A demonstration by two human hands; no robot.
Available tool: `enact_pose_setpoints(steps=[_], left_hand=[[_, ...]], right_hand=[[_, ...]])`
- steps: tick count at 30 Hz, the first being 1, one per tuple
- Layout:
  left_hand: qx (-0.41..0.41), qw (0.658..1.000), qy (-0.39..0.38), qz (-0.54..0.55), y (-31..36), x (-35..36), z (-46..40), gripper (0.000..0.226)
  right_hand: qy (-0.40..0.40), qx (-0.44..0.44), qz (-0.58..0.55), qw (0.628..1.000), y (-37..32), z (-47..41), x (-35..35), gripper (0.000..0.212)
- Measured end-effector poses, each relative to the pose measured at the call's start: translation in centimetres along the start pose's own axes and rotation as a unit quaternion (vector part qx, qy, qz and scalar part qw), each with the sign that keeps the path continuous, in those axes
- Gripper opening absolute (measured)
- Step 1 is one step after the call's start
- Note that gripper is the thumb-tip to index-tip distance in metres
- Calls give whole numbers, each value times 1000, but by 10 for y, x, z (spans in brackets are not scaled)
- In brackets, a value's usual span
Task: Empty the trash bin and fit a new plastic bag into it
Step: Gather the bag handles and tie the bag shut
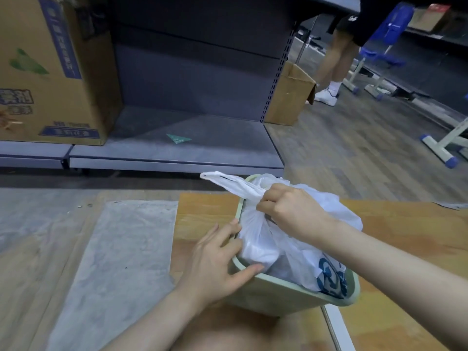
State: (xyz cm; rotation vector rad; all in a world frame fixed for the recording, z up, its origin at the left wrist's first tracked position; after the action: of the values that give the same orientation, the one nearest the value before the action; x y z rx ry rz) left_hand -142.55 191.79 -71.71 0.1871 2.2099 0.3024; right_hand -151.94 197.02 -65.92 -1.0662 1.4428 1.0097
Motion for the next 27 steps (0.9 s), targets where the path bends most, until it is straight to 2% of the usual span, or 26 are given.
enact_pose_setpoints(steps=[4,7,10,14,16,18,21,24,27], left_hand=[[22,999,0,-34,4,1,0,48],[18,1000,0,-13,5,1,-2,48],[9,1000,-1,7,4,0,-1,49],[21,999,-38,20,5,4,0,51],[1,997,-52,52,2,6,-2,50],[-58,991,-37,113,-5,5,-3,40],[-134,974,-48,177,-14,12,-1,64],[-140,967,-79,197,-14,18,-3,81],[-139,963,-112,201,-15,18,-5,84]], right_hand=[[88,-42,-28,995,-3,5,-15,29],[143,-37,-59,987,3,10,-27,32],[192,-33,-88,977,4,17,-40,24],[256,-20,-97,961,13,23,-71,18],[301,-4,-100,948,26,26,-95,20],[331,10,-108,937,36,31,-113,22],[365,31,-129,922,42,40,-115,23],[391,62,-204,895,50,42,-100,27],[392,60,-232,888,52,38,-87,27]])
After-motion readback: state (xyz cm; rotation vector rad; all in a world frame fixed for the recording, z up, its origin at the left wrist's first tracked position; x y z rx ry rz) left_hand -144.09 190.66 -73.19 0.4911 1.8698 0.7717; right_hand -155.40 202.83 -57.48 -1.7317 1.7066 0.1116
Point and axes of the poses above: each hand's wrist, its own z-axis away from the middle knuckle, its own x-axis out of the palm, y = z × x, the point moved 8 cm from there along -z, towards the middle knuckle, and after that the axes turned 14 degrees about -z, right-handed, at the moved point
